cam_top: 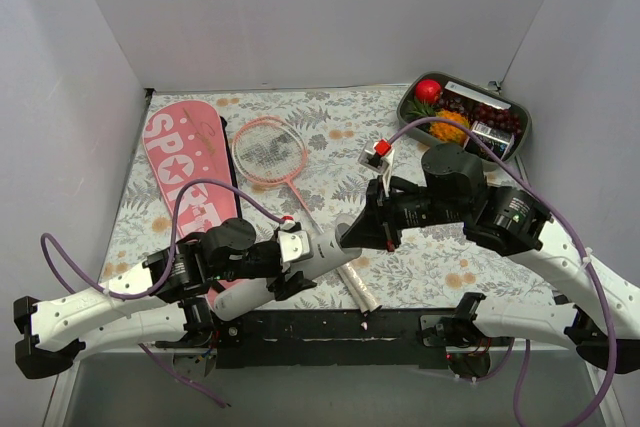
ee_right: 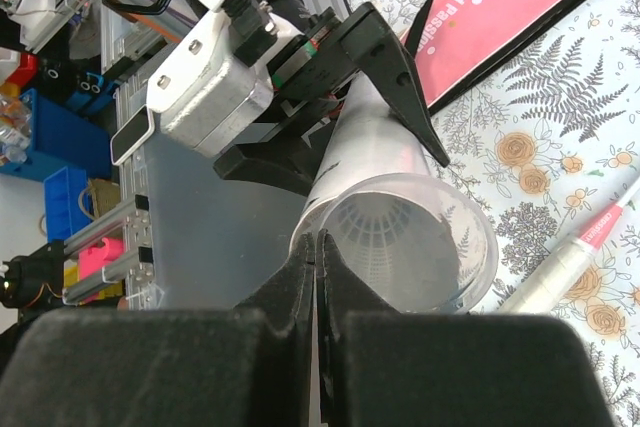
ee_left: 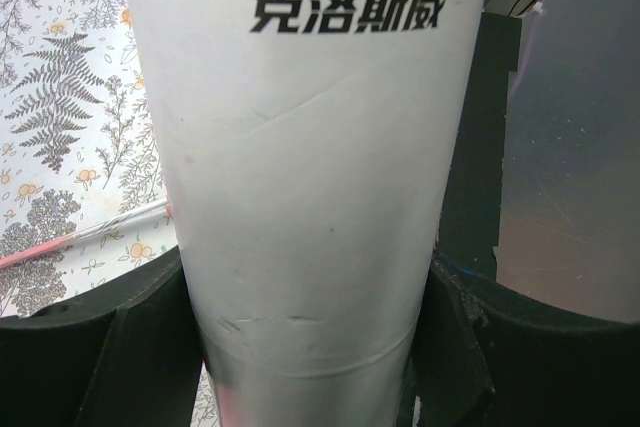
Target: Pack up the badminton gear
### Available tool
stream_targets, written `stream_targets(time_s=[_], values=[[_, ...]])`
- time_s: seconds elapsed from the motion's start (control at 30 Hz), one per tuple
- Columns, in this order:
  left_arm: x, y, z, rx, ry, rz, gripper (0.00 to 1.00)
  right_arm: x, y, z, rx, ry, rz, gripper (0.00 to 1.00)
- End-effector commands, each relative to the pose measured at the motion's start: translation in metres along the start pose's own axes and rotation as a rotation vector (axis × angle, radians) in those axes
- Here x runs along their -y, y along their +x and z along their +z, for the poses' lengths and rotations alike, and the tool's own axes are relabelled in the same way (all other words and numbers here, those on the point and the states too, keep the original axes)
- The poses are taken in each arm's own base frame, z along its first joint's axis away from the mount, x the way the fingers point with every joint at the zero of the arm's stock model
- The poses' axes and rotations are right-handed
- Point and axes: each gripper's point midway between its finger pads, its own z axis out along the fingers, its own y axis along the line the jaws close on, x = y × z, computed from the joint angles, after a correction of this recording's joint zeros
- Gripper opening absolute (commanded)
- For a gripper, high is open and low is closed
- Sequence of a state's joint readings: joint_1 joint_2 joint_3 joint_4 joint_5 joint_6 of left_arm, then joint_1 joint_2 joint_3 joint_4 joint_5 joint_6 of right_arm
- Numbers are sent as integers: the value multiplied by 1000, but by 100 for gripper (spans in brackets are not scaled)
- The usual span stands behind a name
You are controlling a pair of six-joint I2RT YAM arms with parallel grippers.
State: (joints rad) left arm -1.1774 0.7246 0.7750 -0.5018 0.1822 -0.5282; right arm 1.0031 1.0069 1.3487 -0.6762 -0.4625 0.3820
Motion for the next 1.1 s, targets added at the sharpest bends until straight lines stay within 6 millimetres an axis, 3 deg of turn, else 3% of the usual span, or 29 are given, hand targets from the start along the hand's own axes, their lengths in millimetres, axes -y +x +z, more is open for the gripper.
stream_targets(time_s=[0.0, 0.5, 0.87, 1.07], values=[[-2, -12, -6, 35, -14, 15, 13, -15, -11, 1, 43, -35, -35, 1], [-2, -12, -7, 39, -19, 17, 13, -34, 7, 3, -8, -34, -46, 1], [-2, -11, -5, 38, -16, 15, 13, -34, 6, -10, -8, 6, -43, 1], [-3, -10, -4, 33, -18, 17, 13, -30, 15, -5, -35, 14, -34, 1]])
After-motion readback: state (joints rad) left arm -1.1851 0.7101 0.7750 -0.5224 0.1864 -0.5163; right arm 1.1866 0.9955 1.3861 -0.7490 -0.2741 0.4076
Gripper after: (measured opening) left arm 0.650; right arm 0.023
